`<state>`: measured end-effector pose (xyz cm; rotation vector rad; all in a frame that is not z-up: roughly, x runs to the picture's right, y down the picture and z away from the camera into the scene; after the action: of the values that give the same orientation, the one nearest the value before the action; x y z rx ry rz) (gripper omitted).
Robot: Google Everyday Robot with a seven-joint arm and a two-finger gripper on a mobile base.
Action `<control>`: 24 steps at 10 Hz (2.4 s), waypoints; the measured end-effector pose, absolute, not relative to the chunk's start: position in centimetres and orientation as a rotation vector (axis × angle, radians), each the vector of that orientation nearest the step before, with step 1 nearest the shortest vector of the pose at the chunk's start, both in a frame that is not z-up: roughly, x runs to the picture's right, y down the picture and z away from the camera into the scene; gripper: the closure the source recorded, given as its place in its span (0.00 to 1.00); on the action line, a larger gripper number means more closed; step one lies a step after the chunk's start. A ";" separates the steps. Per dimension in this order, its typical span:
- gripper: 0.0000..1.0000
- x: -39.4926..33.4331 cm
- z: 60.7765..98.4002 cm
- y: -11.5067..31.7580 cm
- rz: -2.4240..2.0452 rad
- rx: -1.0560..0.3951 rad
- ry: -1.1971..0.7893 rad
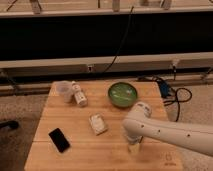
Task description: Place the pepper on the white sponge
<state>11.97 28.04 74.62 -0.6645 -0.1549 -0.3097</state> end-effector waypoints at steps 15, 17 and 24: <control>0.25 18.4 77.3 29.2 -0.389 -0.653 -0.208; 0.47 18.8 77.4 29.4 -0.394 -0.641 -0.210; 1.00 17.3 75.5 26.4 -0.430 -0.626 -0.208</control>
<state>17.34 26.35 75.49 -0.6263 -0.2084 -0.4299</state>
